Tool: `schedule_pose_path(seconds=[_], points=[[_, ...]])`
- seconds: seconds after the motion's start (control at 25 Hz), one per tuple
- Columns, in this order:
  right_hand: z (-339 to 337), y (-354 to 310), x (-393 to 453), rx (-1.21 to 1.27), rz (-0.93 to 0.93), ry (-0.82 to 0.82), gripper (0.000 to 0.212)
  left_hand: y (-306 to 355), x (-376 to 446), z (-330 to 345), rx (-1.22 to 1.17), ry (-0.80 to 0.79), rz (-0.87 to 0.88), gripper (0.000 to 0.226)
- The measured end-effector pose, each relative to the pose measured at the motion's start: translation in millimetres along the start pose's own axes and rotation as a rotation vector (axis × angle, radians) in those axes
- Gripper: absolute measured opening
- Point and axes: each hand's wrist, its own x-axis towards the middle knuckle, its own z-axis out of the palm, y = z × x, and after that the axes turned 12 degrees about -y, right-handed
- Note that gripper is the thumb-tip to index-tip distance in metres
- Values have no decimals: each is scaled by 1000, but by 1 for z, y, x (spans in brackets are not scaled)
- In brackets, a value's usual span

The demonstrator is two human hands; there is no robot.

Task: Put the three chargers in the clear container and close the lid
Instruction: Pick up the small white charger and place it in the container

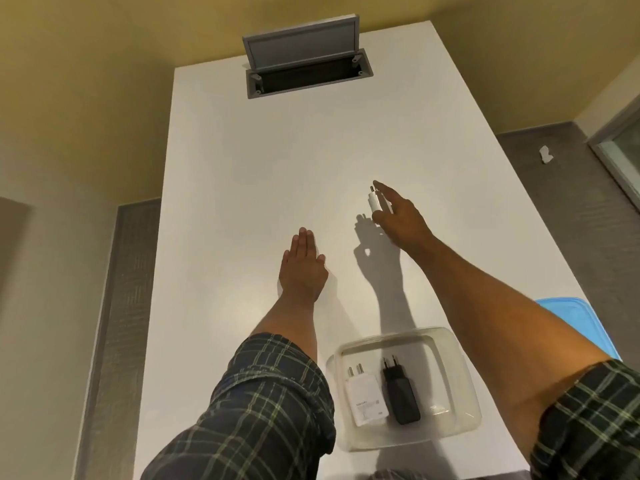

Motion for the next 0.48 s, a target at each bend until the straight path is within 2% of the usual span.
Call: schedule_pose_path(seconds=[0.16,0.32,0.48], points=[[8,5,-26,29,6,-17,66,-5,-21,0,-24,-61,12,63],[9,6,-56,47,-9,16,54,-11,-45,16,1,-65,23,64],[7,8,-82,-106,-12,-12,49,-26,-65,24,43,-82,42,68]])
